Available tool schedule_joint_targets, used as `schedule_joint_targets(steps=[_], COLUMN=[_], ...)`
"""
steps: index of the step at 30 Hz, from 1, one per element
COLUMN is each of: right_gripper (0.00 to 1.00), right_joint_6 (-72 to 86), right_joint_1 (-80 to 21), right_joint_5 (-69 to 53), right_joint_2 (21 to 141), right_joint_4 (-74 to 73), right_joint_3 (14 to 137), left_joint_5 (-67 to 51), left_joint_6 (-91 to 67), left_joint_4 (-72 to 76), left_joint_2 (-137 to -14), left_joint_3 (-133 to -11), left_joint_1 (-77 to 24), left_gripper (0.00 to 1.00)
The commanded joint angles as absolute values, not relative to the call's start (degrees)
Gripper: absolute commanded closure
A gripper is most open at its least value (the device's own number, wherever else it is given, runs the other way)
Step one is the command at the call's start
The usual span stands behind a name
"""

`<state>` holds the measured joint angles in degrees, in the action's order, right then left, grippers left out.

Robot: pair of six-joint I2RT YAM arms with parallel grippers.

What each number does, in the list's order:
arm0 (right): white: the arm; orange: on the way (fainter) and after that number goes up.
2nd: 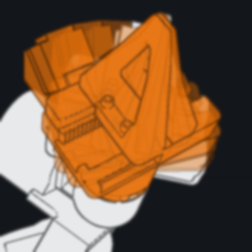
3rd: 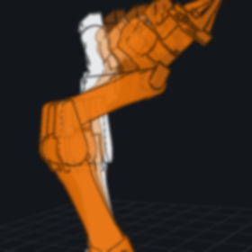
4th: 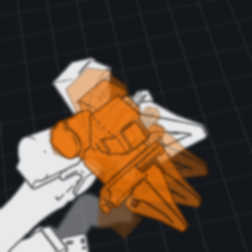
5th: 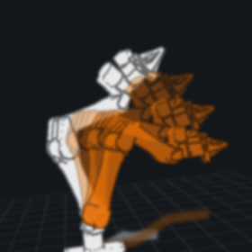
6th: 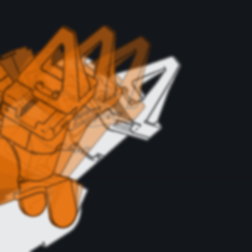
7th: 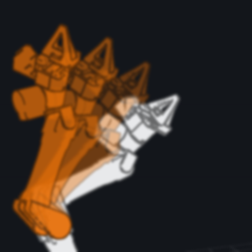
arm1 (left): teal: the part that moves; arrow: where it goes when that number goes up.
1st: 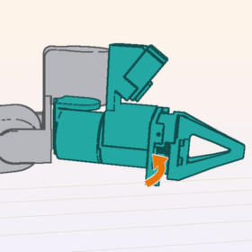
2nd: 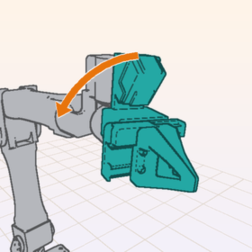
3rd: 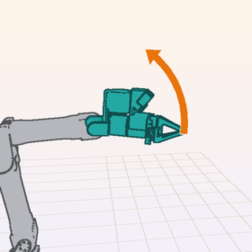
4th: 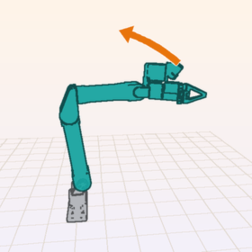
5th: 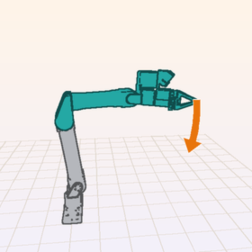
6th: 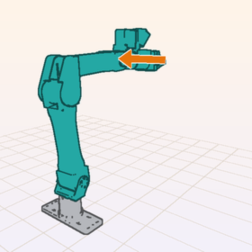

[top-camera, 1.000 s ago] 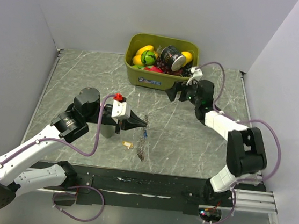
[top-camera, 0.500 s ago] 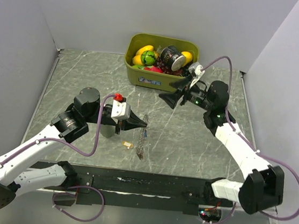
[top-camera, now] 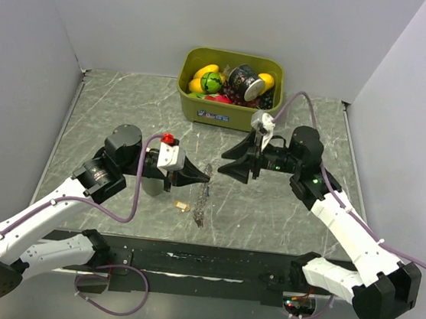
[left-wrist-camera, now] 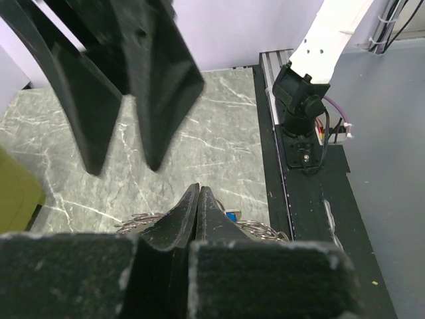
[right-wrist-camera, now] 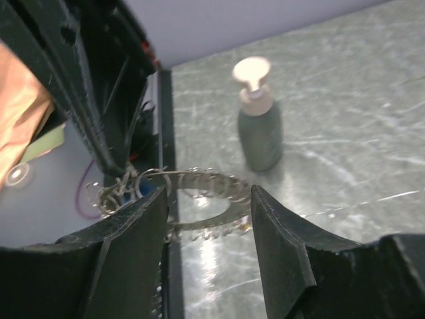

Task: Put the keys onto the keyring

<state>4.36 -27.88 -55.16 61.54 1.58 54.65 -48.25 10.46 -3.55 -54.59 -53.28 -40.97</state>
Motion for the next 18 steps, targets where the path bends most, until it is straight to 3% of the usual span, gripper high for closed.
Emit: schedule_joint_targets(steps=[1, 18], right_gripper=[0.4, 0.31], right_joint_6=[2.2, 2.64], right_joint_1=[-31.11, -32.87], right_joint_5=[-54.06, -54.06], right_joint_2=[60.64, 60.29], right_joint_4=[-2.11, -1.76], right_joint_3=[56.08, 57.74], left_joint_5=[-50.27, -50.89], left_joint_6=[9.32, 8.61], left_joint_4=[1.49, 1.41], left_joint_2=[-53.44, -53.44], left_joint_3=[-55.99, -55.46], left_joint_1=[-41.13, -41.13], left_gripper=[0.99, 0.99])
